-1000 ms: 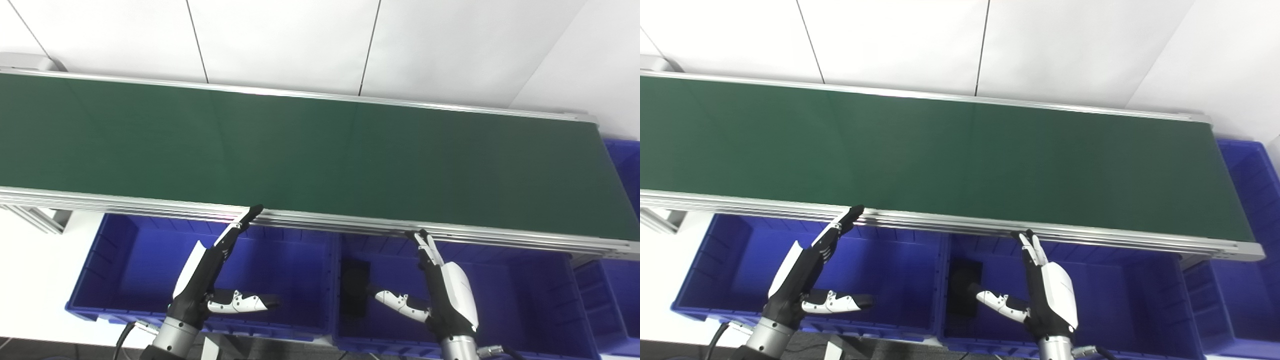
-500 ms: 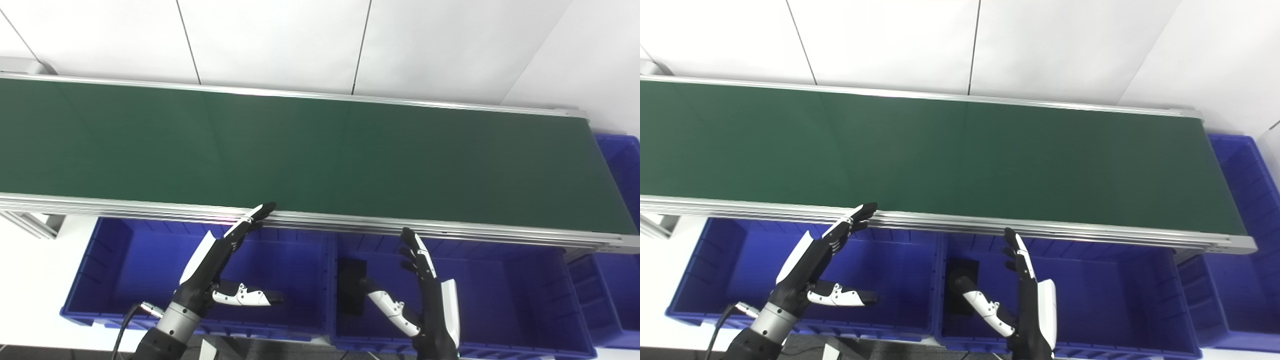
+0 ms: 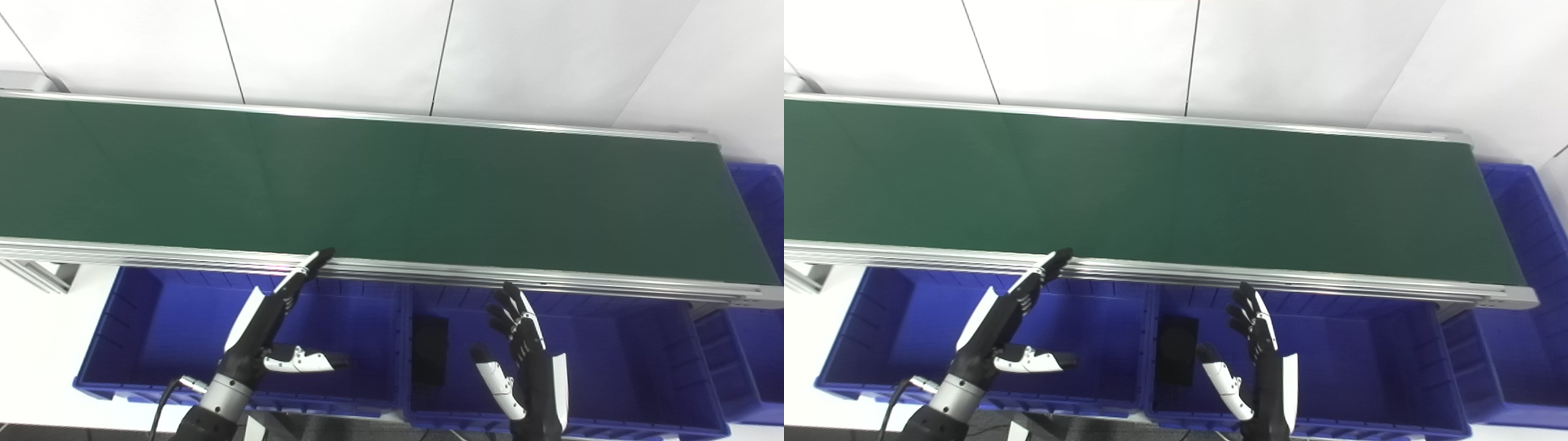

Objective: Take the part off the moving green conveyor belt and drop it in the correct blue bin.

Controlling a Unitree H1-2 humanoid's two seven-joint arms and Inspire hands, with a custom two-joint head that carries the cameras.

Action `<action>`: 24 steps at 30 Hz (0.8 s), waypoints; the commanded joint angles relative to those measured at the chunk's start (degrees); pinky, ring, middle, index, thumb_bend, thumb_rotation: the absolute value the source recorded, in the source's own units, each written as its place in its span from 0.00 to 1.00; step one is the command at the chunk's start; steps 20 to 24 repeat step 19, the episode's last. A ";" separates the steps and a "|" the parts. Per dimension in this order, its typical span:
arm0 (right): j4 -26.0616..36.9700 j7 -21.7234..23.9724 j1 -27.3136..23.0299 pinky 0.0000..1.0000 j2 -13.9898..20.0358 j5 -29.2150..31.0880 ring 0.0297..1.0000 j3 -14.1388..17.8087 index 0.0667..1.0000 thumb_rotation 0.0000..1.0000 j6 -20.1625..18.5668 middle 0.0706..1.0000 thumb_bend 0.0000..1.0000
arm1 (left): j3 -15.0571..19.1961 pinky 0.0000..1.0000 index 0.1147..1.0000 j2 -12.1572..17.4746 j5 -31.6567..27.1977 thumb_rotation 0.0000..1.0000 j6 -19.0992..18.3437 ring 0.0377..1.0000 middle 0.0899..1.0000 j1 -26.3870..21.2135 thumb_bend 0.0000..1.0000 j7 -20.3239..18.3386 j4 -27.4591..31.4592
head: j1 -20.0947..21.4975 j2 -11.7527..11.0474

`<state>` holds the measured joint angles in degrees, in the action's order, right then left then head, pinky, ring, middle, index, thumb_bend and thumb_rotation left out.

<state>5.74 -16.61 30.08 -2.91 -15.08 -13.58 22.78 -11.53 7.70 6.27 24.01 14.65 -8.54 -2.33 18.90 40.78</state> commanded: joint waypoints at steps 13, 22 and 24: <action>-0.54 1.41 -1.24 0.85 0.97 0.73 0.86 0.78 0.90 0.72 4.06 0.88 0.70 | -0.58 0.94 0.92 -1.01 -0.24 0.43 2.91 0.95 0.94 -0.23 0.92 2.23 -0.47 | -1.84 -1.25; -1.26 1.57 -2.23 0.88 2.23 1.48 0.87 0.43 0.90 0.73 4.10 0.88 0.71 | -1.05 0.94 0.91 -0.91 -1.06 0.42 2.90 0.95 0.93 -0.27 0.93 2.26 -1.10 | -2.43 -1.95; -1.26 1.57 -2.23 0.88 2.23 1.48 0.87 0.43 0.90 0.73 4.10 0.88 0.71 | -1.05 0.94 0.91 -0.91 -1.06 0.42 2.90 0.95 0.93 -0.27 0.93 2.26 -1.10 | -2.43 -1.95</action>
